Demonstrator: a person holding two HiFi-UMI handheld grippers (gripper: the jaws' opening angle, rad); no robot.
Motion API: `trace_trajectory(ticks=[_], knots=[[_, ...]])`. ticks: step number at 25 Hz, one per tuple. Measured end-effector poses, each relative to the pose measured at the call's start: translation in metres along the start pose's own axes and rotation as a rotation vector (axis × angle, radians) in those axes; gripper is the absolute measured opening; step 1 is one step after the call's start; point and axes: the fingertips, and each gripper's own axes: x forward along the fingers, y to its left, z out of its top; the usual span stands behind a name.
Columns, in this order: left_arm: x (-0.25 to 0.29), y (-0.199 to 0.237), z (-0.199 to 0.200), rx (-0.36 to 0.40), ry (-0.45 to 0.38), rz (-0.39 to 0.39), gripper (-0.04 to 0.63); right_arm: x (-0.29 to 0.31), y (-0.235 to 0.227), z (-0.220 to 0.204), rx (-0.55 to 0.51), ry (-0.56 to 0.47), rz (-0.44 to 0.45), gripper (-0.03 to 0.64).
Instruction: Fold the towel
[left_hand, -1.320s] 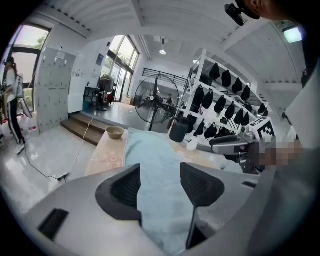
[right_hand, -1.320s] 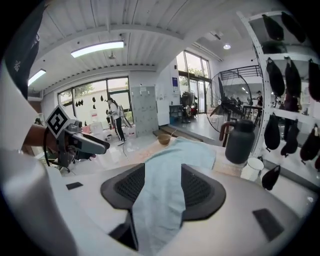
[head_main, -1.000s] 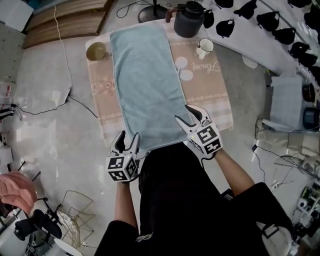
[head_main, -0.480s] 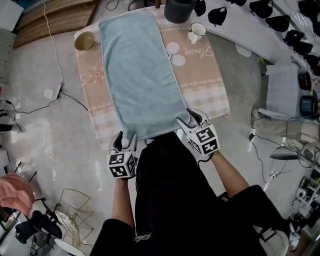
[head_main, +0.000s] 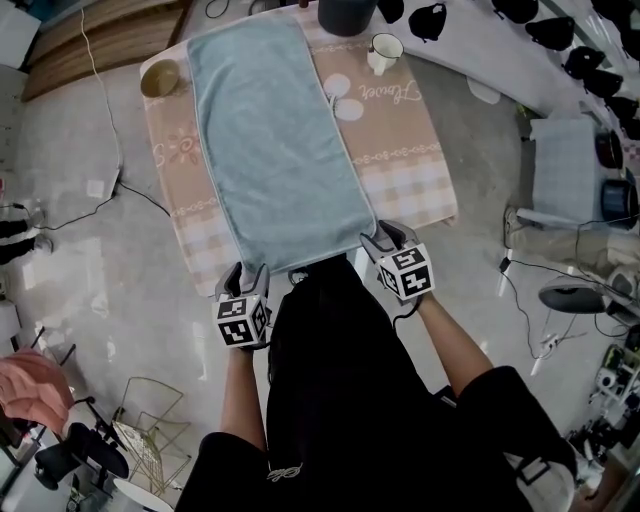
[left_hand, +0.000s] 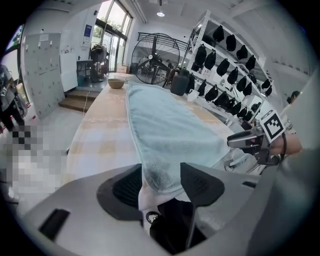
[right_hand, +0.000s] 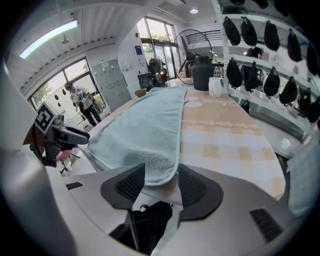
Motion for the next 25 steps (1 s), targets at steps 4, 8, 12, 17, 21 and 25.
trace_trajectory(ticks=[4,8,12,17,21,25], knots=[[0.006,0.001,-0.005,-0.01,0.016,0.007,0.236,0.005,-0.007,-0.006,0.021,0.013,-0.008,0.206],[0.011,0.002,-0.007,-0.034,0.028,0.017,0.235,0.011,-0.008,-0.009,0.013,0.025,-0.019,0.202],[0.014,0.003,-0.014,-0.035,0.062,0.023,0.216,0.01,-0.01,-0.01,-0.002,0.017,-0.039,0.158],[0.013,0.003,-0.02,-0.02,0.077,0.027,0.122,0.009,-0.003,-0.008,-0.027,0.002,-0.033,0.05],[0.011,-0.001,-0.019,0.008,0.068,0.005,0.056,0.006,-0.001,-0.007,-0.038,0.002,-0.027,0.02],[0.005,-0.001,-0.018,-0.006,0.047,0.003,0.026,-0.001,0.004,-0.01,-0.047,-0.004,-0.024,0.014]])
